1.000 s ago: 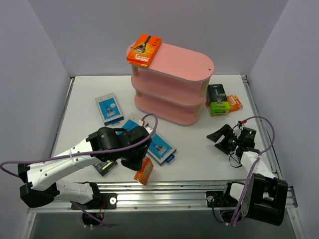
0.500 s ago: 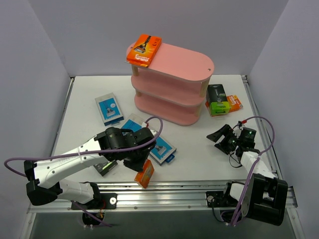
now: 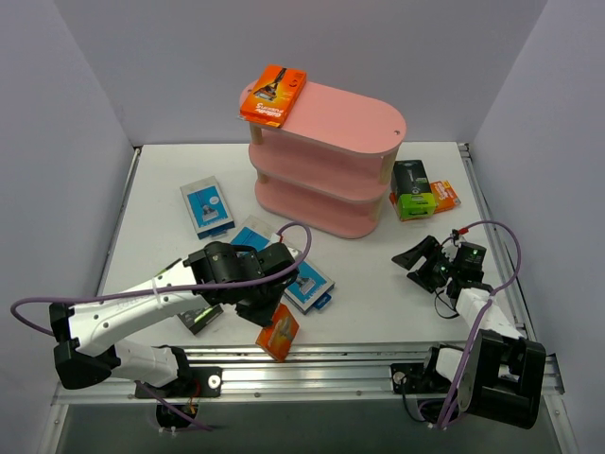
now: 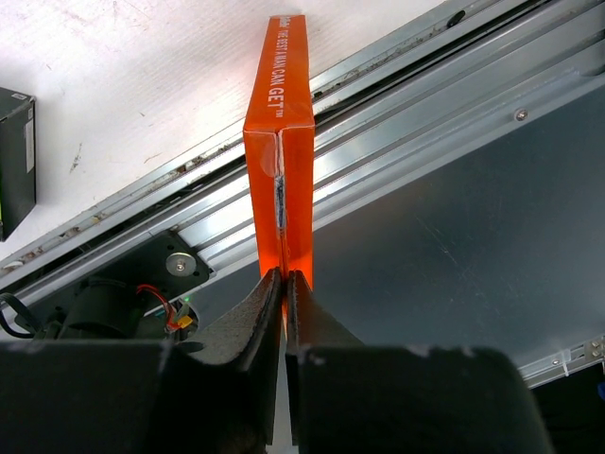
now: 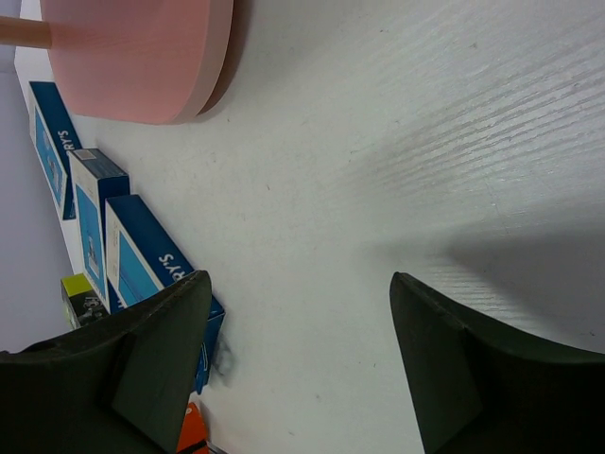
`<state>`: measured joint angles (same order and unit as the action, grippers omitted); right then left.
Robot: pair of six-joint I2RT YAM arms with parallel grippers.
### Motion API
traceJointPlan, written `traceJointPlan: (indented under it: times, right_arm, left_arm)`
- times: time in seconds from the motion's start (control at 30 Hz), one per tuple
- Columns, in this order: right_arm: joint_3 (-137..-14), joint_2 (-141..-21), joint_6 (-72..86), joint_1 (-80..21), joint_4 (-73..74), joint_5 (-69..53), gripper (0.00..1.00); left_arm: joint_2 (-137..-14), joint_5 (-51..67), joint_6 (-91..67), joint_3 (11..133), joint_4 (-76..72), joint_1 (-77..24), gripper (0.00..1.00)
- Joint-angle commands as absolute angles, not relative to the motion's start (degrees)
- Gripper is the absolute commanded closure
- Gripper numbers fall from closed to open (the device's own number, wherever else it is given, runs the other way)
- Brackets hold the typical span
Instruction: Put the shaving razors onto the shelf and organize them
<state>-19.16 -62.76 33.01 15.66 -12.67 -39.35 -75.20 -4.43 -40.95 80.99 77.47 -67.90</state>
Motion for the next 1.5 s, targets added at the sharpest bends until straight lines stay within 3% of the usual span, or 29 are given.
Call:
traceJointPlan:
  times: [0.0,0.87,0.93,1.07,1.47]
  right_arm:
    - [-18.90,-62.67,33.05,15.29,-13.54,-40.78,0.28]
    - [-18.46,-62.05,33.31,15.29,-14.59,-41.22,0.27]
    - [-18.46,-61.88,33.31,15.29,-14.59,-41.22,0.27]
    - [-18.46,-61.87,33.31,15.29,-14.68,-41.13,0.27]
    - [-18.54,-62.58,33.31,15.29,-14.77,-41.40,0.27]
  left_arm:
    - [-75.32,-4.83,-41.13,81.56,85.61,-68.20,0.87]
    - [-77.69,-5.36,-41.57,81.21,85.34,-68.20,0.77]
    - [-77.78,-5.71,-41.57,81.21,85.43,-68.20,0.80]
    - [-78.22,-7.29,-41.40,81.74,86.39,-68.20,0.97]
    - [-79.89,-14.23,-39.29,92.19,91.40,-68.64,0.98]
